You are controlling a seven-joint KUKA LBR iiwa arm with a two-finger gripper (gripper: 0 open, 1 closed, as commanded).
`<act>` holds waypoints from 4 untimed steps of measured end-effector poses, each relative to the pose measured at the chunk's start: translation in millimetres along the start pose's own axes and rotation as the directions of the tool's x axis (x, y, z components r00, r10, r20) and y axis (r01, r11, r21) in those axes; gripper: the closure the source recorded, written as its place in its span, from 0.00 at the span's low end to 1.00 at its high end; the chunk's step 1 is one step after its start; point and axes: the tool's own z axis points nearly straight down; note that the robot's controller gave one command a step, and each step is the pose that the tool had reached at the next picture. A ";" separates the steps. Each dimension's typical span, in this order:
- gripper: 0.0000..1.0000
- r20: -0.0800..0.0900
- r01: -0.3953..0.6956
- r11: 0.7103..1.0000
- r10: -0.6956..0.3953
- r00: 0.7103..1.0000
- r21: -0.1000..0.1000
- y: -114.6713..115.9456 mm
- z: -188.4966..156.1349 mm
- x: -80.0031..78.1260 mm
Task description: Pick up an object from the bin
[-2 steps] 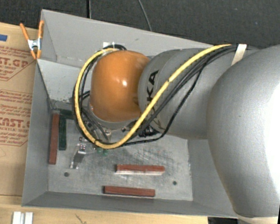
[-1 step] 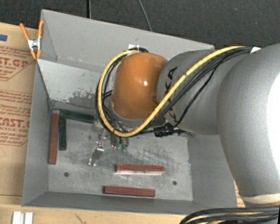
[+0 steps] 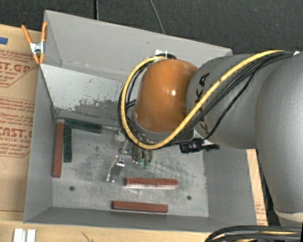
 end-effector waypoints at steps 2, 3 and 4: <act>1.00 0.010 0.010 1.000 -0.010 1.000 -0.009 -55.4 74.9 -3.8; 1.00 0.011 0.010 1.000 -0.010 1.000 -0.009 -55.4 74.9 -3.8; 1.00 -0.005 0.025 1.000 -0.025 1.000 -0.002 -59.0 26.5 2.6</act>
Offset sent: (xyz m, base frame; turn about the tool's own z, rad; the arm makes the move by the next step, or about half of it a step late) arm -0.0082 -0.0581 -0.0813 -0.0093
